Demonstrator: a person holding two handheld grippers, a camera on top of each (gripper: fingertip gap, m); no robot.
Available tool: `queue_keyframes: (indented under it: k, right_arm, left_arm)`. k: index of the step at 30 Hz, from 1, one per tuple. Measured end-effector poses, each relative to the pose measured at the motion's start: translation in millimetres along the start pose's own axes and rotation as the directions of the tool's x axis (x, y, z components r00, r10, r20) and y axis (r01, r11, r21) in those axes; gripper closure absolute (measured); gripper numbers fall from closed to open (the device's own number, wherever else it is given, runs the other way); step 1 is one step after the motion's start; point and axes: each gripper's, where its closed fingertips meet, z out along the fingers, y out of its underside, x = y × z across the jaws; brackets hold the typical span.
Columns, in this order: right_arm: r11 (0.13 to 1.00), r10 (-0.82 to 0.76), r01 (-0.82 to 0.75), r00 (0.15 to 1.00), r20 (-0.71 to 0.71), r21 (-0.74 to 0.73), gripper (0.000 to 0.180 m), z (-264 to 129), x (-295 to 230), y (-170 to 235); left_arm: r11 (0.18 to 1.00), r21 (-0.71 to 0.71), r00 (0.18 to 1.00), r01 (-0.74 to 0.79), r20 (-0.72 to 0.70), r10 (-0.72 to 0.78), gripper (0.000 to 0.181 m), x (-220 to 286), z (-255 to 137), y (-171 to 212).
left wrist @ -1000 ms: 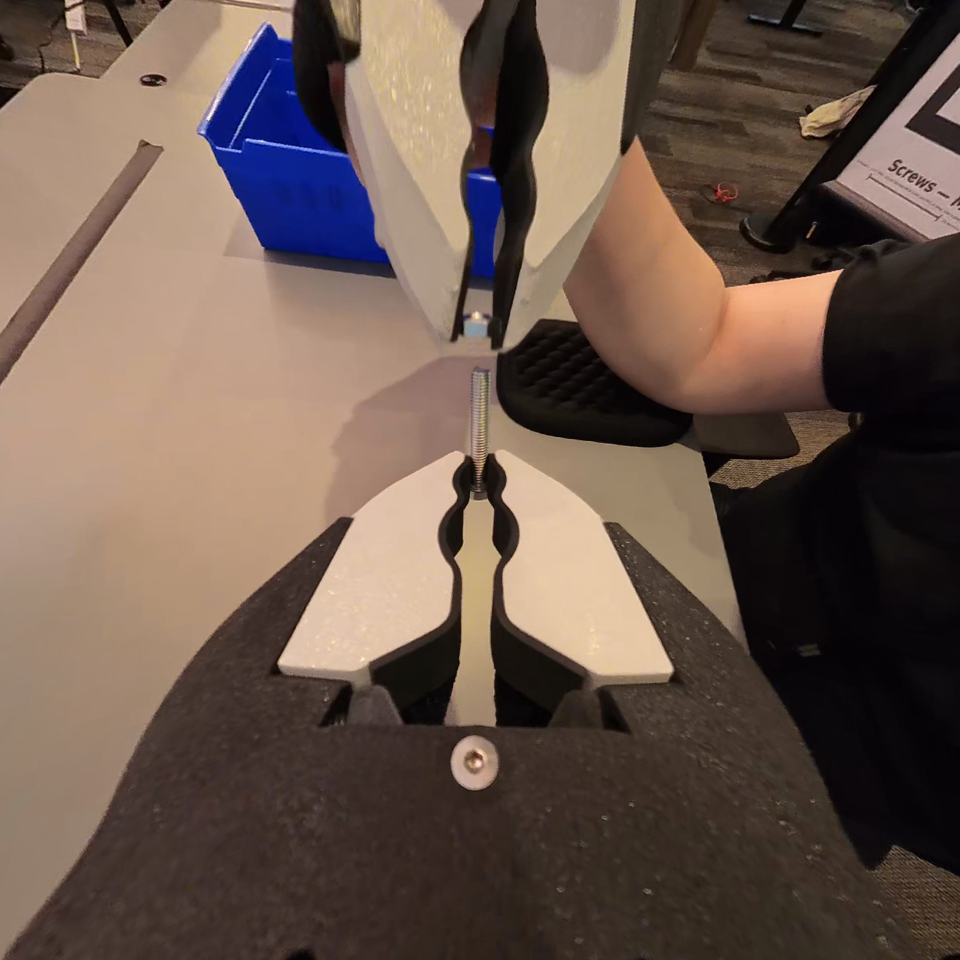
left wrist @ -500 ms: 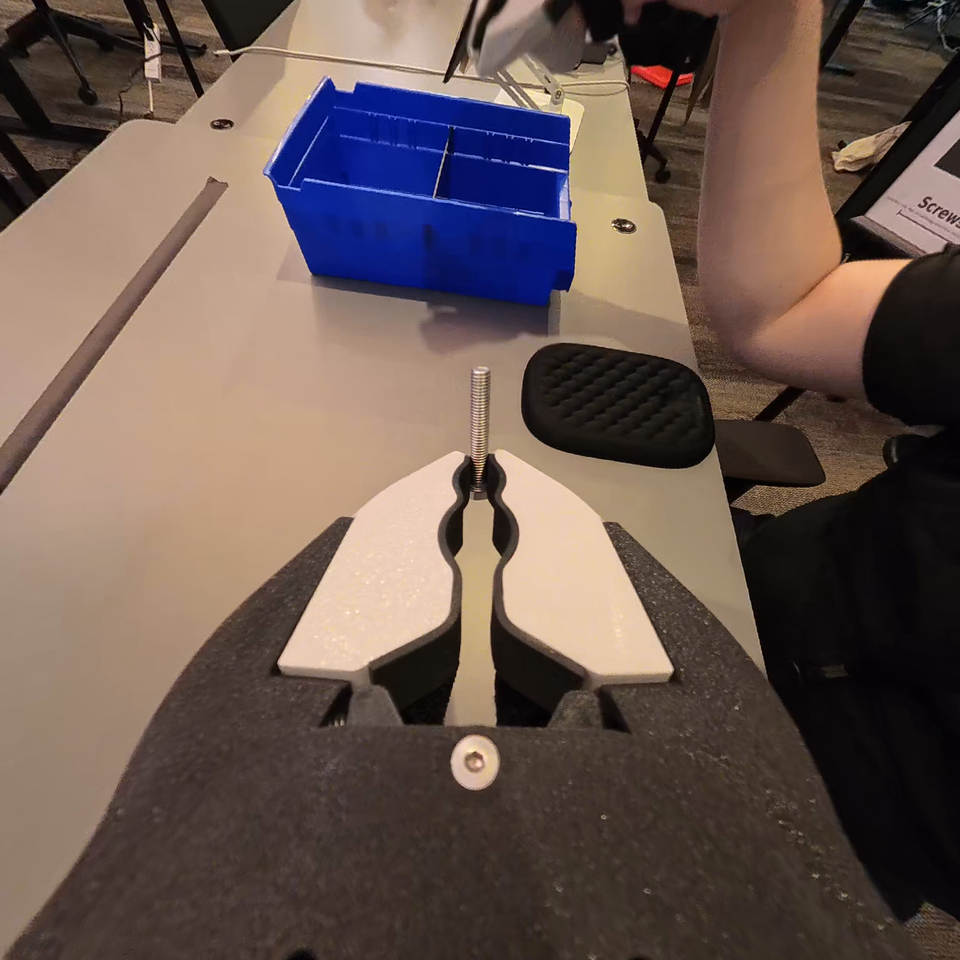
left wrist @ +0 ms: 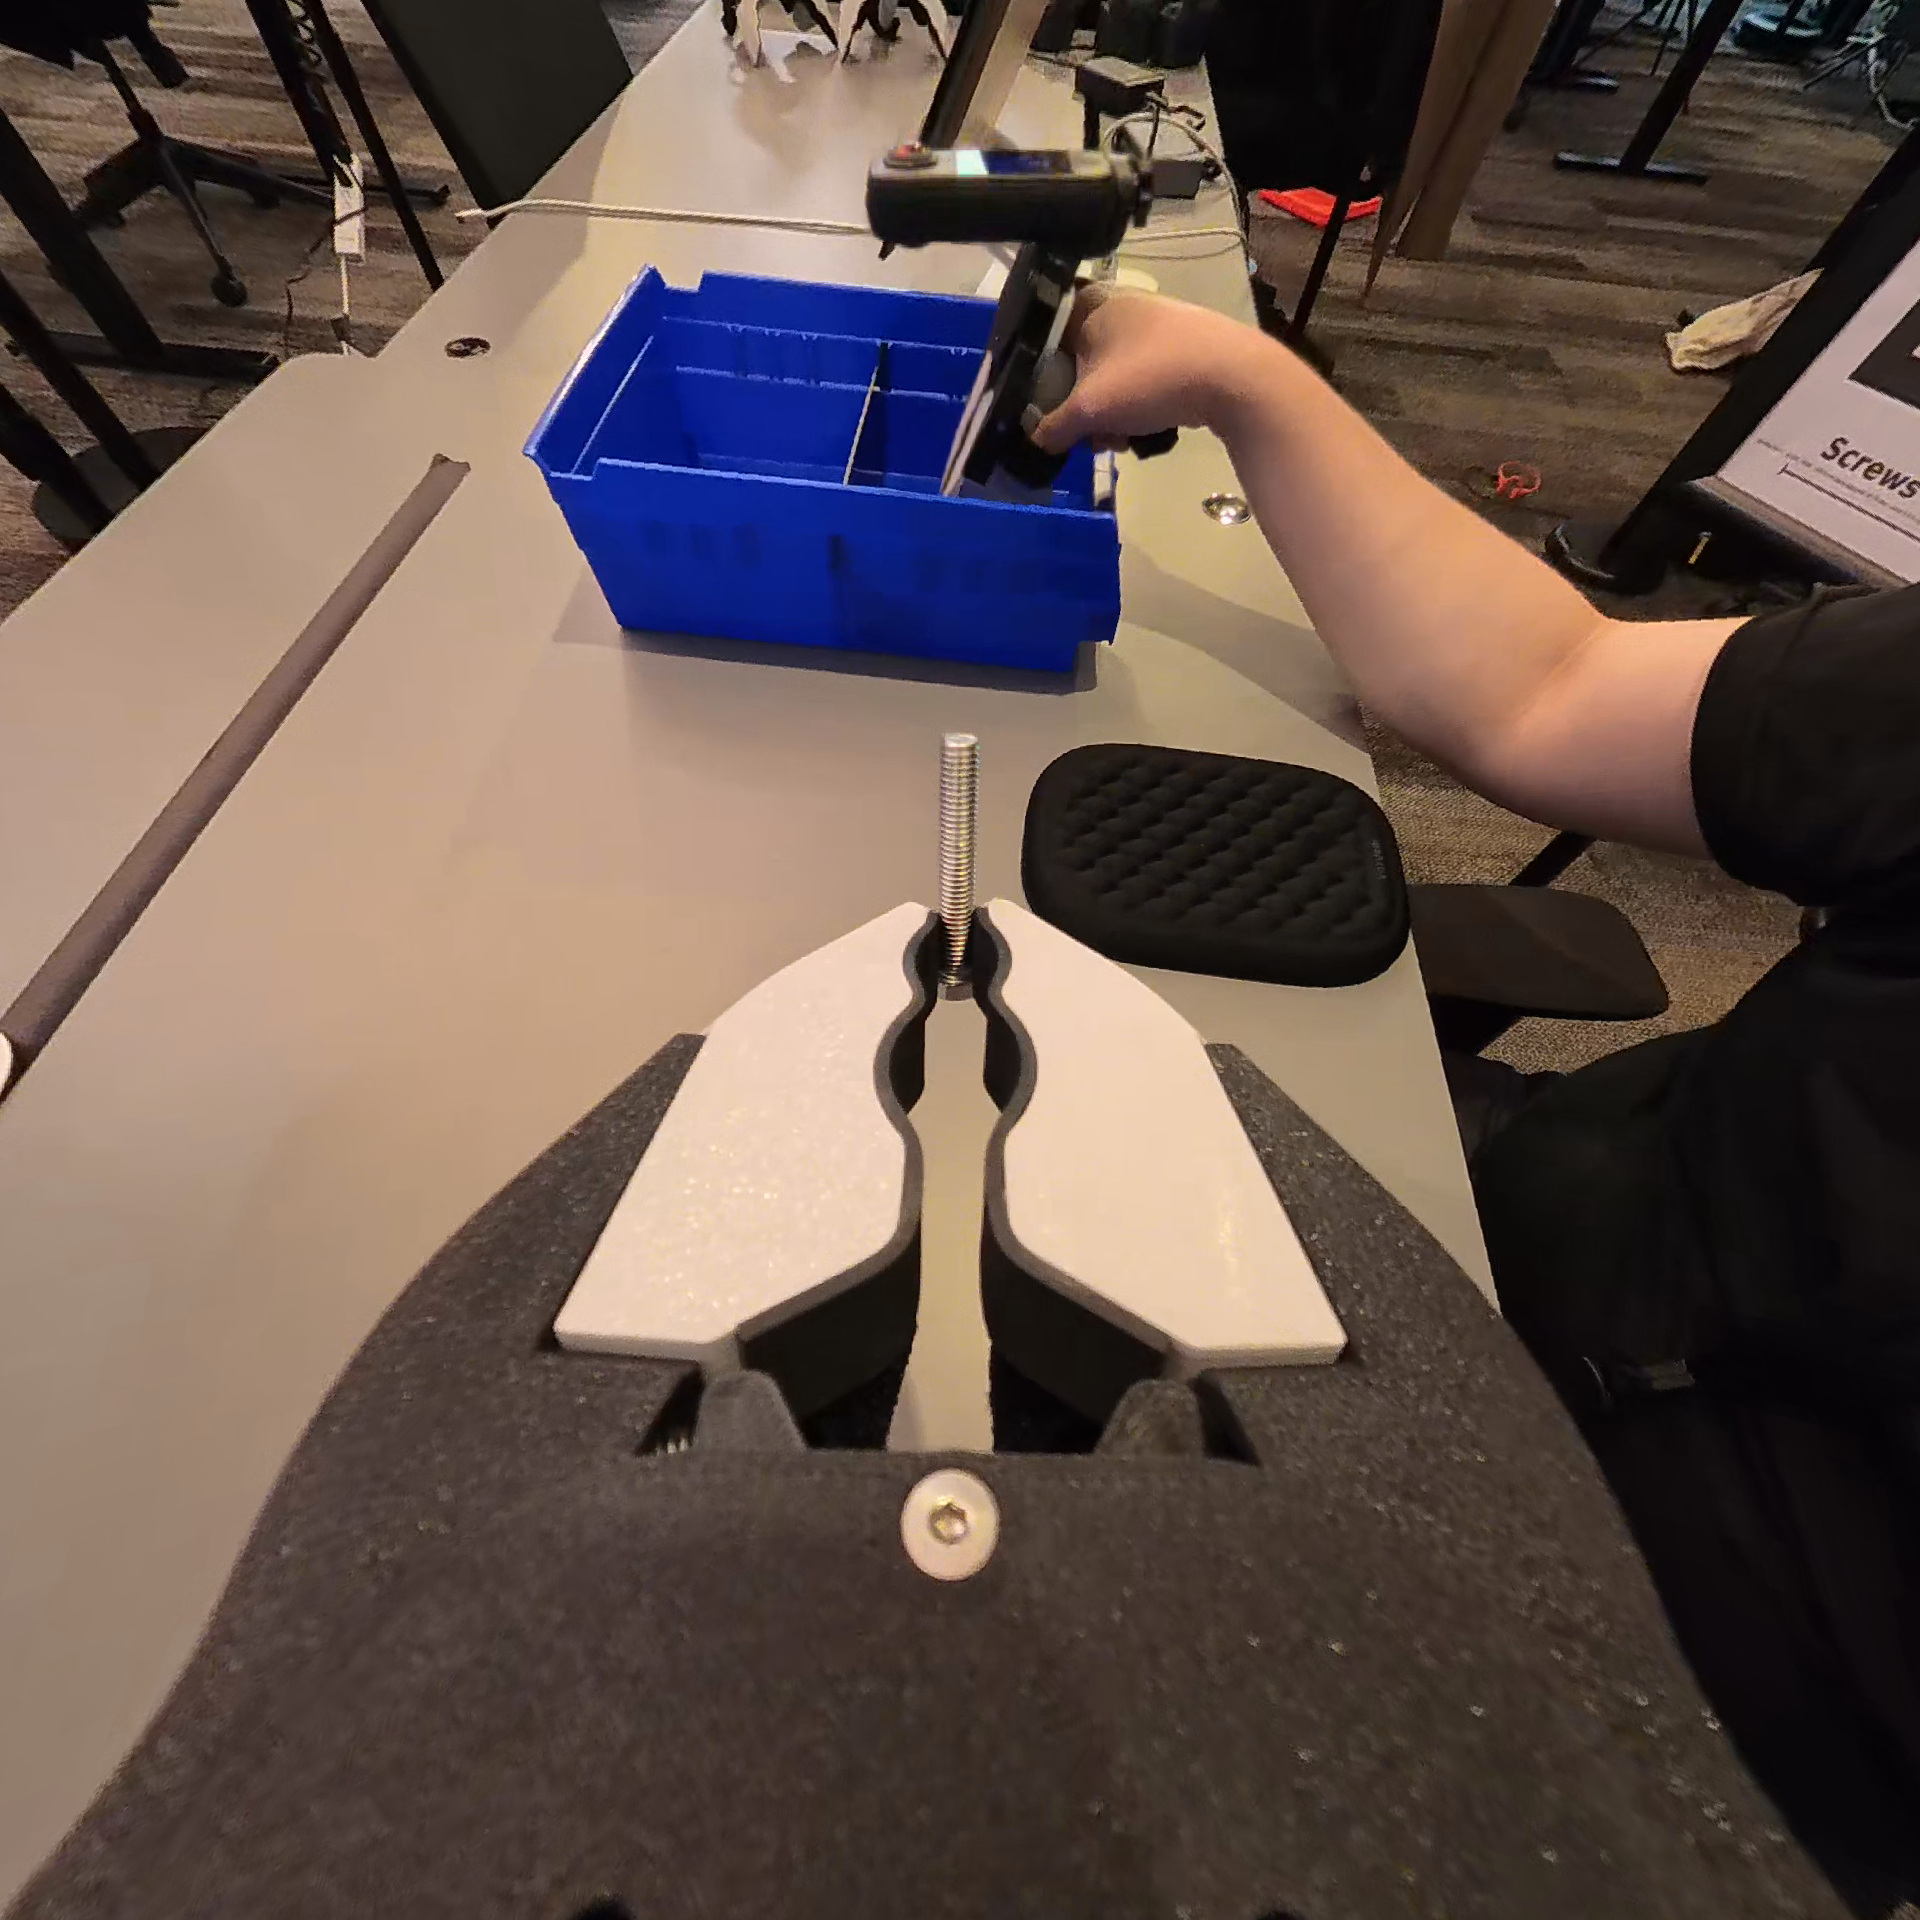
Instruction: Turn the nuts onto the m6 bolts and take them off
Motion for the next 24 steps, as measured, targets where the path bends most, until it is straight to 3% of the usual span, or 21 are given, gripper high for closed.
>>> queue_keyframes:
  k: [7,10,13,16,18,21,22,24]
  right_arm:
    - [1.0,-0.01,0.01,1.0,-0.009,0.006,0.168,8.2,2.2,-4.7]
    - [1.0,-0.003,0.004,1.0,-0.026,0.021,0.152,1.5,4.1,-7.9]
    - [0.998,0.012,-0.007,0.996,-0.083,0.063,0.147,-31.6,1.4,-13.5]
    - [0.978,0.0,0.034,0.987,-0.159,0.206,0.149,-97.9,-22.0,-35.8]
    - [0.927,-0.071,0.122,0.985,-0.154,0.354,0.149,-145.3,-61.2,-63.8]
    - [0.749,-0.374,0.308,0.928,-0.01,0.586,0.149,-200.1,-170.0,-106.2]
    - [0.676,-0.499,0.35,0.865,0.054,0.648,0.149,-213.0,-212.6,-112.7]
    - [0.545,-0.741,0.365,0.63,0.231,0.755,0.15,-235.0,-301.1,-103.4]
  left_arm:
    - [1.0,-0.025,1.0,0.011,0.0,-0.011,0.176,-2.0,5.4,8.6]
    - [1.0,-0.016,1.0,0.018,0.003,-0.018,0.176,-3.3,3.8,8.0]
    - [1.0,0.006,1.0,0.015,0.014,-0.015,0.176,-5.0,0.1,3.9]
    - [0.999,0.038,0.999,0.008,0.034,-0.01,0.176,-8.5,-1.7,-2.4]
    - [0.998,0.067,0.999,0.0,0.045,-0.003,0.176,-11.2,-0.8,-7.1]
    - [0.993,0.119,0.999,0.009,0.05,-0.015,0.176,-14.7,-0.2,-14.1]
    - [0.991,0.131,0.999,0.018,0.046,-0.024,0.176,-15.1,-0.8,-14.9]
    - [0.987,0.159,0.998,0.027,0.055,-0.036,0.176,-18.1,-3.7,-16.7]
